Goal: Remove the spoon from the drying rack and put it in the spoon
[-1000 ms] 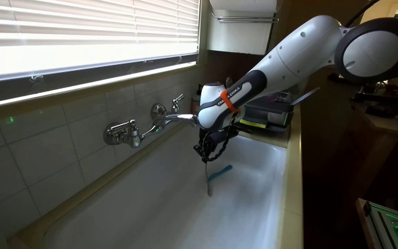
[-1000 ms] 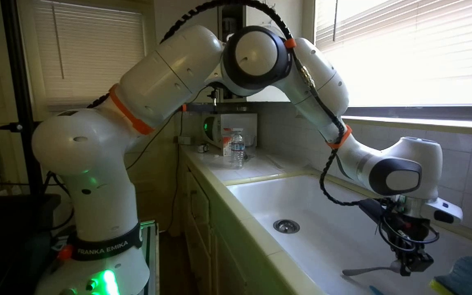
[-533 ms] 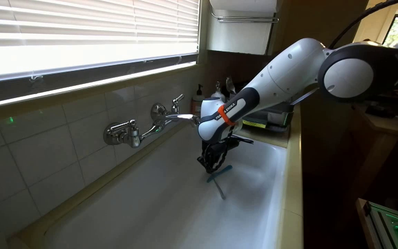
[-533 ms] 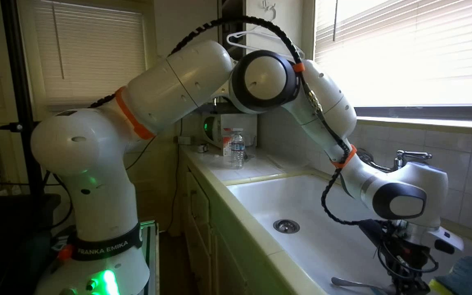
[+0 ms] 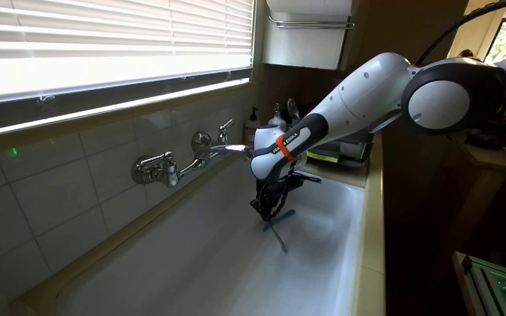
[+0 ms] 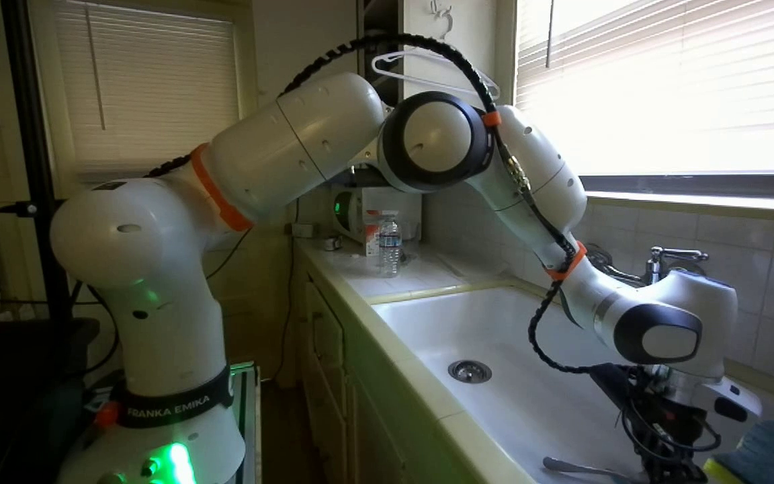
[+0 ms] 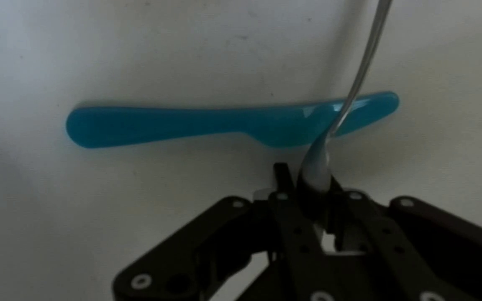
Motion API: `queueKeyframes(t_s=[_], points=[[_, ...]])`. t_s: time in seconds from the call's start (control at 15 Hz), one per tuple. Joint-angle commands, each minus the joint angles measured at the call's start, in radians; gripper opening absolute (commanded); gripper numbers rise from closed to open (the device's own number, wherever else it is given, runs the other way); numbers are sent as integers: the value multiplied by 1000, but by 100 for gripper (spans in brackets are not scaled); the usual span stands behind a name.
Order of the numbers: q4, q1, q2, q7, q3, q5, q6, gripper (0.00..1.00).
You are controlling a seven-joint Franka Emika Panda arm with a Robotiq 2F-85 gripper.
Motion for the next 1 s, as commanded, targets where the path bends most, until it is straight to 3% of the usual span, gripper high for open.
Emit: queueKeyframes(t_s=[0.0, 0.47, 0.93], points=[[35, 9, 51, 2, -9, -7, 46, 51], [-37, 40, -12, -10, -5, -16, 161, 100], [-81, 58, -67, -7, -5, -13, 188, 100]])
